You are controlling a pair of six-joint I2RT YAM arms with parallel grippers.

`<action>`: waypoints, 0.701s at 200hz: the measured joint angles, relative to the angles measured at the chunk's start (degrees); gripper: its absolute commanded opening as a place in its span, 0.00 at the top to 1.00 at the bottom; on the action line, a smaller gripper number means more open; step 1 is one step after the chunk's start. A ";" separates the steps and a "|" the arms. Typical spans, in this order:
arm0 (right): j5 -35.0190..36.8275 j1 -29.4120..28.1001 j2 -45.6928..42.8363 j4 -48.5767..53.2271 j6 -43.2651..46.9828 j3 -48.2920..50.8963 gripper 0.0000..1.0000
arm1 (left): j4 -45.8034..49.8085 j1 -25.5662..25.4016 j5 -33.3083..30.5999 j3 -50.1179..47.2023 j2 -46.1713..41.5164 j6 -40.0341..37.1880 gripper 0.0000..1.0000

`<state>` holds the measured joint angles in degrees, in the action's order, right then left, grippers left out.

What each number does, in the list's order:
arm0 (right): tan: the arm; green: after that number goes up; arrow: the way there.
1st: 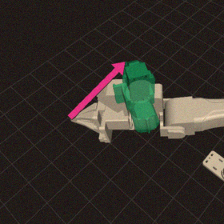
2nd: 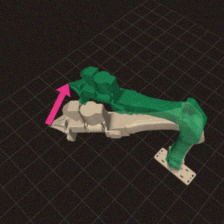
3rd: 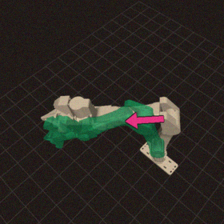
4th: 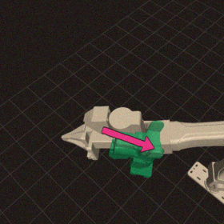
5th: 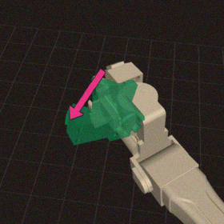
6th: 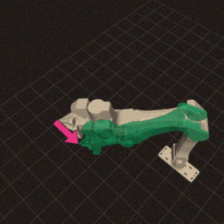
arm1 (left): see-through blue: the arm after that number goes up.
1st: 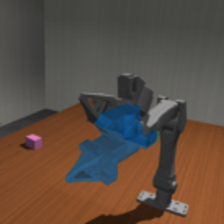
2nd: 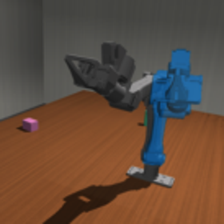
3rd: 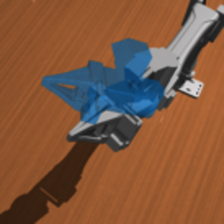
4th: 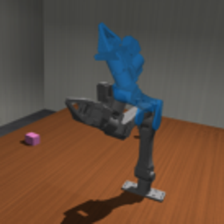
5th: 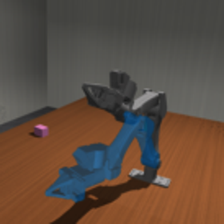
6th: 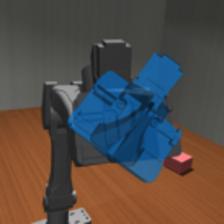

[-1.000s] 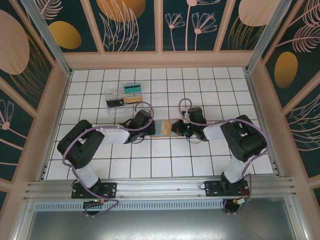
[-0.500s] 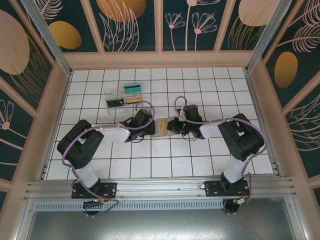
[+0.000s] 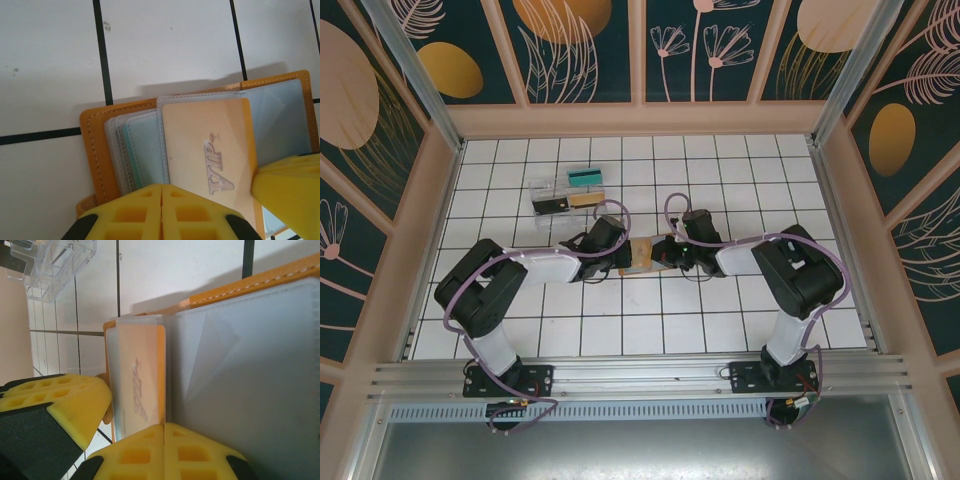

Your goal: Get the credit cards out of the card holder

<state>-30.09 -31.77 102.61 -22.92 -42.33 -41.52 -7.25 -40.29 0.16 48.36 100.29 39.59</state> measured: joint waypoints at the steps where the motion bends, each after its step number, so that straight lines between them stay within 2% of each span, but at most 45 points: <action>1: 0.00 0.00 0.00 0.00 0.02 0.00 1.00 | 0.00 0.00 0.00 0.04 0.04 0.00 0.91; 18: 0.00 0.00 0.15 -0.02 0.02 -0.02 1.00 | -0.02 0.00 -0.04 1.14 1.40 -0.22 0.92; 49: 0.00 0.02 0.96 0.02 -0.02 -0.24 1.00 | 0.33 0.00 -0.83 2.29 2.40 -0.44 1.00; 140: -0.48 1.68 1.07 1.05 0.48 -0.35 1.00 | 0.17 -0.28 -2.27 2.27 2.62 -0.33 1.00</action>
<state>-30.57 -30.09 103.68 -21.87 -41.85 -41.87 -7.07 -40.58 -2.11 50.63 102.91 39.27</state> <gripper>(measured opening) 0.054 0.055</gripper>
